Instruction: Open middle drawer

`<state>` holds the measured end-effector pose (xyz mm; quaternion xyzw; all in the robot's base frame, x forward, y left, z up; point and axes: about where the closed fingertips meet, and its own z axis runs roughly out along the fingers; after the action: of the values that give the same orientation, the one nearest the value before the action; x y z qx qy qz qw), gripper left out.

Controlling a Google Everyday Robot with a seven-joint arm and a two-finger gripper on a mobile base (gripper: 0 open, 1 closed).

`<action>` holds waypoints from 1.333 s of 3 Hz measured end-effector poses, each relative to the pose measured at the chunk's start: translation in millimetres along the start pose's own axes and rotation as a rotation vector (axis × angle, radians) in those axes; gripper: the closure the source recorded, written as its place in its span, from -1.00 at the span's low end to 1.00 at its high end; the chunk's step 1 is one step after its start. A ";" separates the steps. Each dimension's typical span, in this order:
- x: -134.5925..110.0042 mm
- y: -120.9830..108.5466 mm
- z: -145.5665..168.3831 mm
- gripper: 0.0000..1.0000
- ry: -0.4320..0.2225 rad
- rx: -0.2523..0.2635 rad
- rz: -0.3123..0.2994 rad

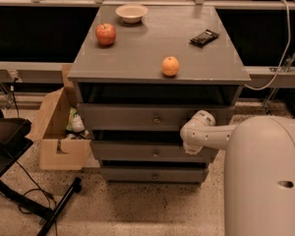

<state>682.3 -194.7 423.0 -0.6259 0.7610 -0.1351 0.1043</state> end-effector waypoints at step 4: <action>0.4 1.5 0.4 0.18 0.001 -0.003 0.000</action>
Offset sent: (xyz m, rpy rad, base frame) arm -0.1088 -0.0206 0.0727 0.0821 0.1837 -0.1814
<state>681.0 -194.8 422.2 -0.6260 0.7613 -0.1343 0.1031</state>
